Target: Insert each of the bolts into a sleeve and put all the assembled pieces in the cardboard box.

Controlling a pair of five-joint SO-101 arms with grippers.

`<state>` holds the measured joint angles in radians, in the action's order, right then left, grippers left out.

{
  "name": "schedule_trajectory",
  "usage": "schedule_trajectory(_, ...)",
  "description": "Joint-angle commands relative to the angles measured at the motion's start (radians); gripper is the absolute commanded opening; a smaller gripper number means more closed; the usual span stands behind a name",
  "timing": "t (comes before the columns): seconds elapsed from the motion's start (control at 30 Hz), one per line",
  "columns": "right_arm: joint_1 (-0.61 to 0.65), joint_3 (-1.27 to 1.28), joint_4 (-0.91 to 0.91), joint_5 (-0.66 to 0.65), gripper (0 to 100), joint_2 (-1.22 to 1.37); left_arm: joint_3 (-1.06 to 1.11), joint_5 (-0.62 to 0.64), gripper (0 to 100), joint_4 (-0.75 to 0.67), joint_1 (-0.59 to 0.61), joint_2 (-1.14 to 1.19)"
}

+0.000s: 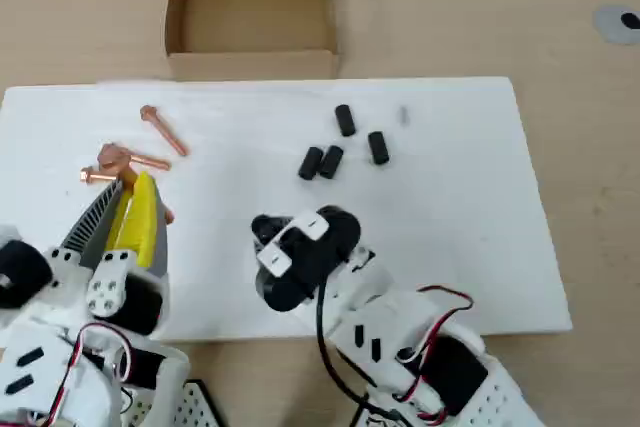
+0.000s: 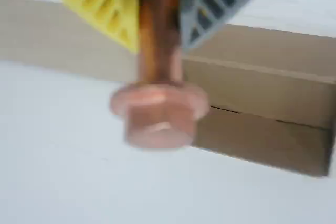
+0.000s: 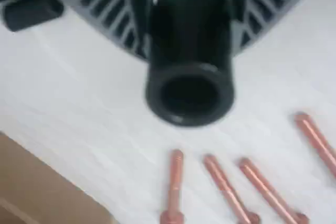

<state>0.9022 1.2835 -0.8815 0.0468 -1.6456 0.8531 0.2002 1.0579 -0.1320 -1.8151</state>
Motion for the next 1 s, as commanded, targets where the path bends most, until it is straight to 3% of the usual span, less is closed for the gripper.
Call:
schedule_trajectory(0.0,0.028,0.004,0.048,0.041,1.0,-0.022,0.023,0.066,1,-0.074,0.000,0.002)
schedule_trajectory(0.1,0.028,0.004,0.057,0.077,1.0,-0.022,0.057,0.075,1,-0.126,-0.009,0.002)
schedule_trajectory(0.43,0.028,0.005,0.060,0.127,1.0,-0.022,0.126,0.014,1,-0.147,-0.319,0.004)
schedule_trajectory(0.7,0.028,0.005,0.055,0.127,1.0,-0.024,0.215,-0.061,1,-0.272,-0.334,0.002)
schedule_trajectory(0.97,0.028,0.024,0.054,0.127,1.0,-0.025,0.290,-0.060,1,-0.385,-0.336,0.002)
